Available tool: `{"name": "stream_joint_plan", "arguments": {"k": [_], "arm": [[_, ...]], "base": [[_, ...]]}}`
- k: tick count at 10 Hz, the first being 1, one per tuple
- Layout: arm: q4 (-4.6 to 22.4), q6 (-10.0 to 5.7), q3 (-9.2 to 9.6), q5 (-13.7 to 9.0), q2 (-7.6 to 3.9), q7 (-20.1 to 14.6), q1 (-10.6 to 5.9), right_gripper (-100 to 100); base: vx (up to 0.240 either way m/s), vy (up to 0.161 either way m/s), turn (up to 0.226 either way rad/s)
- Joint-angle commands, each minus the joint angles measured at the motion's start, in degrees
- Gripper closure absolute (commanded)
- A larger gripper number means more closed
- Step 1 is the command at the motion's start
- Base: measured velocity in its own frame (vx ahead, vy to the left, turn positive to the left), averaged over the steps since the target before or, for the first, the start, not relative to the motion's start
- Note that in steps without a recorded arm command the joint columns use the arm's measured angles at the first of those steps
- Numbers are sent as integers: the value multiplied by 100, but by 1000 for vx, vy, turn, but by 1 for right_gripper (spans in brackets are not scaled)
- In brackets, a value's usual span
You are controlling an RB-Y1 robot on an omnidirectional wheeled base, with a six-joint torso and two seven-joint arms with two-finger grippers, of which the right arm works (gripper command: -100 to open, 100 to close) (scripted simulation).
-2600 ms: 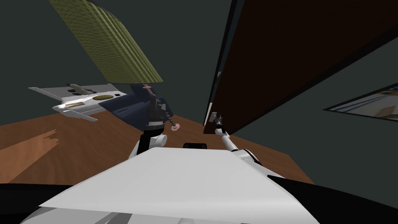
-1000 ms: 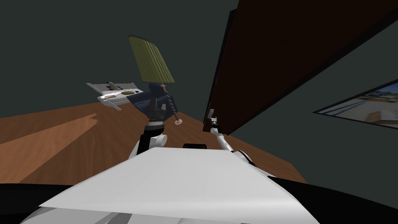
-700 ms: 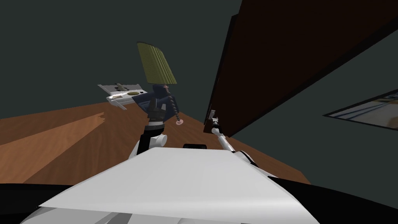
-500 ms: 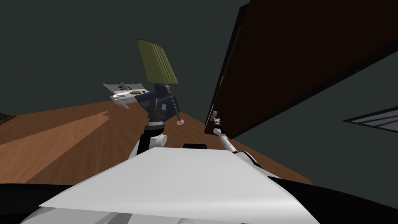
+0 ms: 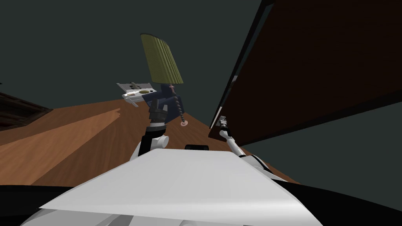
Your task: Pull the door open
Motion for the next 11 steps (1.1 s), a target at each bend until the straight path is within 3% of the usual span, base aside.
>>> {"name": "stream_joint_plan", "arguments": {"k": [1, 6, 7, 11], "arm": [[-3, 7, 2, 2, 10, 20, -1, 100], [-3, 7, 2, 2, 10, 20, -1, 100], [-64, 4, 118, 10, -99, -112, 54, 100], [-218, -28, 377, 27, -336, -412, 170, 100]], "base": [[-3, -5, -39], [-10, -2, 6], [-131, -62, 154], [-236, -82, 147]]}}
